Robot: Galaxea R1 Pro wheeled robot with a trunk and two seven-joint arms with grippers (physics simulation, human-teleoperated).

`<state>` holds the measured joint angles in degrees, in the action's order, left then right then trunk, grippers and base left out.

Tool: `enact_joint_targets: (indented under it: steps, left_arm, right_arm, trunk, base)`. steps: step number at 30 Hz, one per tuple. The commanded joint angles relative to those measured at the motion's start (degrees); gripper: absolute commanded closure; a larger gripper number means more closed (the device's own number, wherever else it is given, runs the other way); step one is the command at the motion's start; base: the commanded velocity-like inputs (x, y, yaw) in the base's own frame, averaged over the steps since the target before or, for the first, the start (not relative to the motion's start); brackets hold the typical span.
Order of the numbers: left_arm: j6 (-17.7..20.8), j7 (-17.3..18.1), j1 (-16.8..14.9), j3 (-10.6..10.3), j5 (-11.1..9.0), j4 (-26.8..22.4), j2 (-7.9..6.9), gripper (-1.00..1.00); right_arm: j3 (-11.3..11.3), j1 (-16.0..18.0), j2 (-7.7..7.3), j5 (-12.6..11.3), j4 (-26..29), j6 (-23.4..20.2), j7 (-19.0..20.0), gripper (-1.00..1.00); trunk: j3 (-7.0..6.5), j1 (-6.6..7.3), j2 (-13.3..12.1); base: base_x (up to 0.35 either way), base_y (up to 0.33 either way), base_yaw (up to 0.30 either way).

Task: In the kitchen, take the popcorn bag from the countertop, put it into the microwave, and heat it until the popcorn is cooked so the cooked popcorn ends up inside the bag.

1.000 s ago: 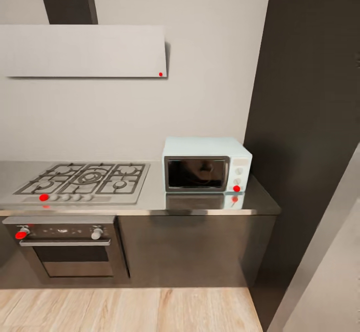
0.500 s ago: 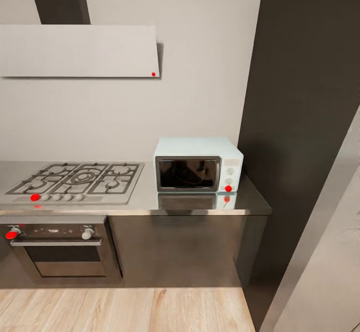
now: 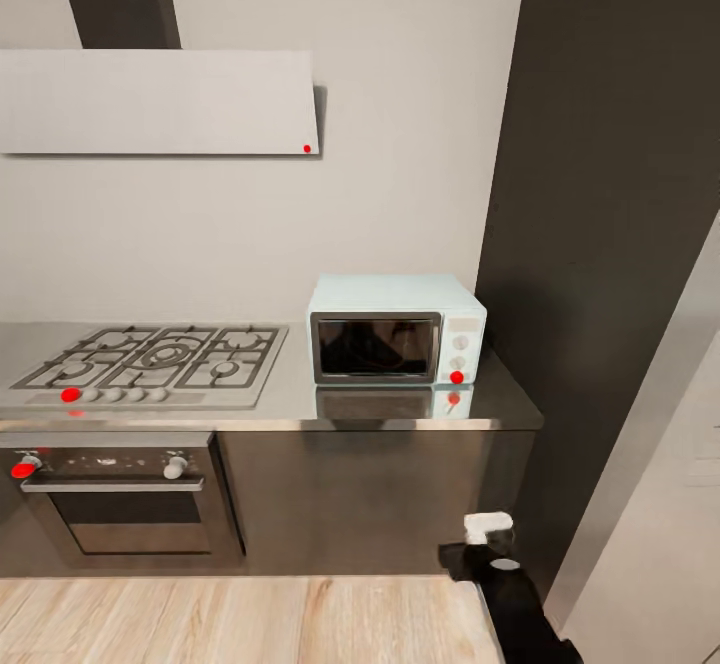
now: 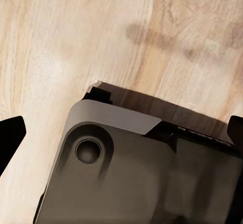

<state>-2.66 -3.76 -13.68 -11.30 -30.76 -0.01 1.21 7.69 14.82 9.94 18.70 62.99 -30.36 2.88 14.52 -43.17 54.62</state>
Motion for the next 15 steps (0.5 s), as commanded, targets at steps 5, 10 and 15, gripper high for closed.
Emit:
enact_joint_targets:
  steps: [5,10,15]
  left_arm:
    - [-0.19,-0.19,-0.03,-0.48,-0.44,-0.07,-0.04,-1.00]
    - [-0.24,-0.19,-0.03,-0.47,-0.44,-0.08,-0.07,-1.00]
    - [-0.24,-0.19,-0.03,-0.48,-0.41,-0.08,-0.07,-1.00]
  right_arm:
    - [0.27,13.38,0.06,-4.80,5.81,-10.05,-0.04,-1.00]
    - [0.31,22.16,0.06,-4.90,15.41,-19.02,-0.45,-1.00]
    - [0.83,25.78,0.06,-5.17,15.67,-18.20,-3.49,-1.00]
  trunk:
    - [0.09,-0.01,0.06]
    - [0.09,-0.01,0.06]
    - [0.09,-0.01,0.06]
  base:
    - [0.000,0.000,0.000]
    - [0.000,0.000,0.000]
    - [0.000,0.000,0.000]
